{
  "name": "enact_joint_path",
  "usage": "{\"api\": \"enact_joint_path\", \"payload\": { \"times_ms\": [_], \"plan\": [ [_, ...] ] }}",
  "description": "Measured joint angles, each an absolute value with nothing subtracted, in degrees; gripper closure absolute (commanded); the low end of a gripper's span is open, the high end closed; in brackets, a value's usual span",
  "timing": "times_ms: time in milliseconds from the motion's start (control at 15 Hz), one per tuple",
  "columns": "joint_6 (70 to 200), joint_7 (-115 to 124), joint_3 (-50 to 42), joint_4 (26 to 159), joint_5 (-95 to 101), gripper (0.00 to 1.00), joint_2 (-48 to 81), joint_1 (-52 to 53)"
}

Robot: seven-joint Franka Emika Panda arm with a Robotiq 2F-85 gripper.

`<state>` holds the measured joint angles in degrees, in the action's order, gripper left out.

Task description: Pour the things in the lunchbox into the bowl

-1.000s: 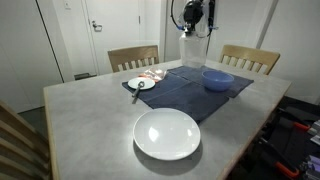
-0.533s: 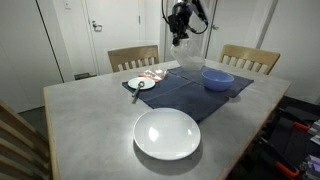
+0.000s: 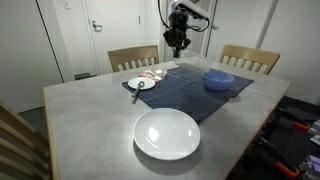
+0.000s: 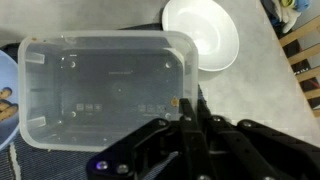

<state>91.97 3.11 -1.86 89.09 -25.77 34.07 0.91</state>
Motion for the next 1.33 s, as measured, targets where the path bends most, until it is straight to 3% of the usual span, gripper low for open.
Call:
{"api": "enact_joint_path", "payload": {
  "times_ms": [1067, 1133, 1333],
  "plan": [
    [107.9, 12.5, -0.3, 90.8, -18.8, 0.98, 41.0, 4.4],
    [108.5, 12.9, -0.2, 90.9, -18.7, 0.71, 41.3, 4.7],
    [110.0, 13.6, 0.0, 91.6, -18.6, 0.52, 41.4, 5.4]
  ]
}}
